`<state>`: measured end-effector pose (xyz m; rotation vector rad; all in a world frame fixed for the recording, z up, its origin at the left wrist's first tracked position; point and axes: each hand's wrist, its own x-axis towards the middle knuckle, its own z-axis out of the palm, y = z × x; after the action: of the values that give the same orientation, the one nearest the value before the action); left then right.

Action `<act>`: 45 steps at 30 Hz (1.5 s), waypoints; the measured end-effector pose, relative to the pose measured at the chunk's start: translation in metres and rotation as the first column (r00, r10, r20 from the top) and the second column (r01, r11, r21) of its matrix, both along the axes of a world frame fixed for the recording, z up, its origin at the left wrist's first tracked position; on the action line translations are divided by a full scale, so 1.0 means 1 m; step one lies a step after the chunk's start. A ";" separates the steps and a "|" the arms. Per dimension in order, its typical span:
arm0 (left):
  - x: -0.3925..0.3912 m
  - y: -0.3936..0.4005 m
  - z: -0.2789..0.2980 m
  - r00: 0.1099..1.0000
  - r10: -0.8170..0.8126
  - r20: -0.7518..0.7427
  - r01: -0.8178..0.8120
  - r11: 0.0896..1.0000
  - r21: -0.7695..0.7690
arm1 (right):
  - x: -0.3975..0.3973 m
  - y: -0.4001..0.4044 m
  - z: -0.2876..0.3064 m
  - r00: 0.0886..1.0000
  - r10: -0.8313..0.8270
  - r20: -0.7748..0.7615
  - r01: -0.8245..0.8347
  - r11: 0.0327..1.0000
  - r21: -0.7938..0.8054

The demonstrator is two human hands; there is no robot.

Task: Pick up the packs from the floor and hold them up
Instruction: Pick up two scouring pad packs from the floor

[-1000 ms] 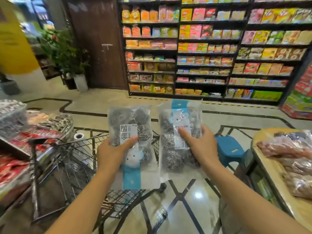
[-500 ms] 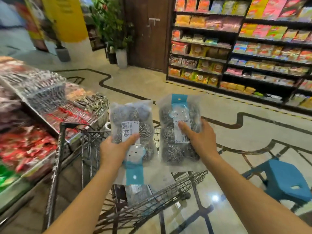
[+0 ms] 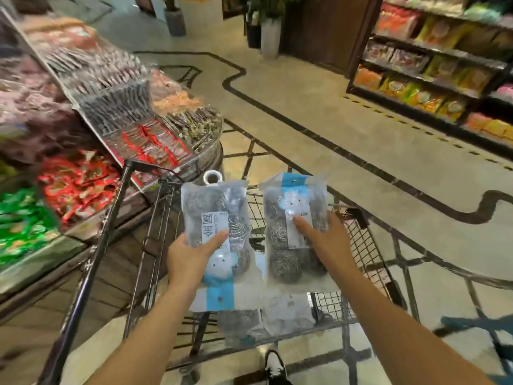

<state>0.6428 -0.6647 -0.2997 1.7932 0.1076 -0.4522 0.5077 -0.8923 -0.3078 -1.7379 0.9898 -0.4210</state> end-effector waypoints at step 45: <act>-0.017 -0.034 -0.262 0.926 -0.030 -0.375 0.235 0.825 0.514 | 0.023 0.008 -0.263 0.595 0.184 -0.782 -0.185 0.979 0.090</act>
<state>0.6261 -0.6986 -0.5616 2.2802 0.3994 -0.9208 0.5309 -0.8844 -0.5712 -2.0353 1.3845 0.5689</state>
